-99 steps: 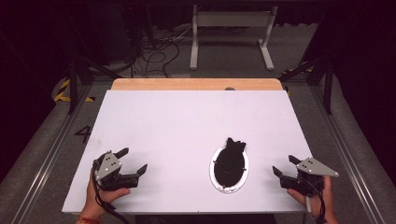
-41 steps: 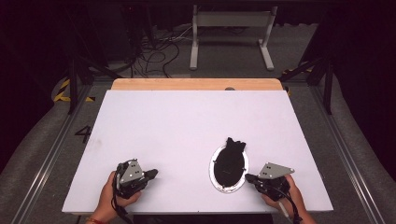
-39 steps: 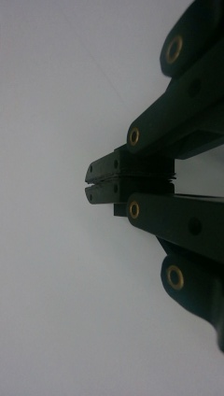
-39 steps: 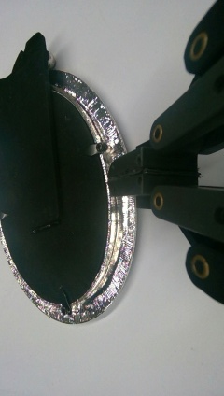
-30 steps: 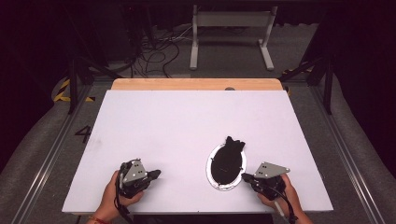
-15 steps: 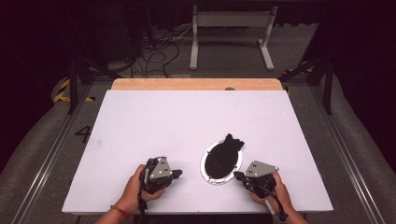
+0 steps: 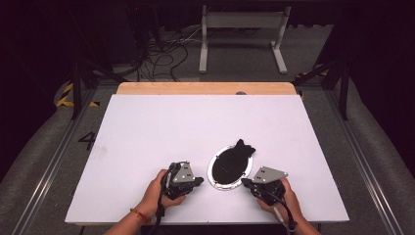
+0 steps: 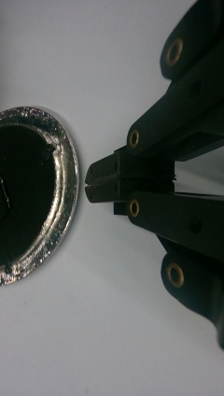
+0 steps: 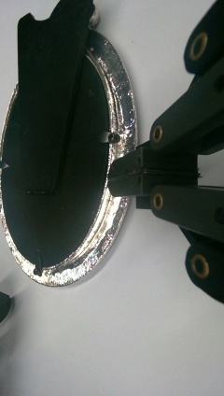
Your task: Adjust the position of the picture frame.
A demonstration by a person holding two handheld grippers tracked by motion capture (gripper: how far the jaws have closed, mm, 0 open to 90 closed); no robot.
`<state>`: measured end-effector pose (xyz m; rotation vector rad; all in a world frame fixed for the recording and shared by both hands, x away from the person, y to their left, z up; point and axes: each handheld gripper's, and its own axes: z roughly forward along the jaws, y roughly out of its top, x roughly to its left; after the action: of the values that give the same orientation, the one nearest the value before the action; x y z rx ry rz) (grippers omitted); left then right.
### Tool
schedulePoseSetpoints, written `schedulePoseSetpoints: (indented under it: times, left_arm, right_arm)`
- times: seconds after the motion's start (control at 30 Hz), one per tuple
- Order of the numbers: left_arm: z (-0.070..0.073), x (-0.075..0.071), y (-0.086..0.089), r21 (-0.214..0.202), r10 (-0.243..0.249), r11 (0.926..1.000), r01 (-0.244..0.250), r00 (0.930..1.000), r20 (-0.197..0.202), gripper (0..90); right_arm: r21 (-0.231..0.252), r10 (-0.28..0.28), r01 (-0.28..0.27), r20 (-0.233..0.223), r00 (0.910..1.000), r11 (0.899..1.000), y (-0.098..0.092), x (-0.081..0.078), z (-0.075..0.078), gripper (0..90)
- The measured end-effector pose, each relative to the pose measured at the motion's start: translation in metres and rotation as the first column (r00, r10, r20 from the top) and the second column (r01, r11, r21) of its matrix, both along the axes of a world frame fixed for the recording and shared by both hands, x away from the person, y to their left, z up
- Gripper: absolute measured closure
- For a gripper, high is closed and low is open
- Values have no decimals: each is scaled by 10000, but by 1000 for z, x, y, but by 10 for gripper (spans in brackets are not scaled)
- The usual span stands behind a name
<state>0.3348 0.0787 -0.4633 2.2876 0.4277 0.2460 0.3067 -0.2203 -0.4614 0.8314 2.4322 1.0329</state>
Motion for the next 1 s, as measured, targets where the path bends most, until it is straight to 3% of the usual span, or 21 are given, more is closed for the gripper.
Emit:
schedulePoseSetpoints:
  times: [0.4, 0.53, 0.67, 0.7, 0.77, 0.87, 1.0]
  left_arm:
    - [0, 2, -20, -20, -400, 9992, 400, 9992, -76, 900]
    - [3, 2, -26, 21, -498, 9988, 498, 9988, -12, 900]
    - [3, 4, -28, -59, -453, 9990, 453, 9990, -5, 900]
    - [2, 4, -29, -64, -451, 9990, 451, 9990, -38, 900]
    - [2, 4, -31, -35, -500, 9987, 499, 9987, -131, 900]
    - [2, 4, -32, -29, -570, 9984, 569, 9983, -72, 900]
    - [-1, 1, -36, 89, -671, 9977, 672, 9976, -143, 900]
  right_arm:
    - [-84, 80, -81, -18, 10000, 9999, 14, 8, 1, 900]
    - [-40, 187, -187, -51, 9998, 9998, 7, 9, 3, 900]
    - [-53, -410, 412, 337, 9986, 9991, -14, 15, 10, 900]
    - [-4, -868, 870, 577, 9946, 9962, -26, 22, 16, 900]
    - [64, -1205, 1203, 674, 9904, 9927, -36, 30, 20, 900]
    - [-68, -1495, 1506, 797, 9855, 9886, -43, 41, 23, 900]
    - [-208, -1809, 1831, 788, 9803, 9829, -49, 67, 21, 900]
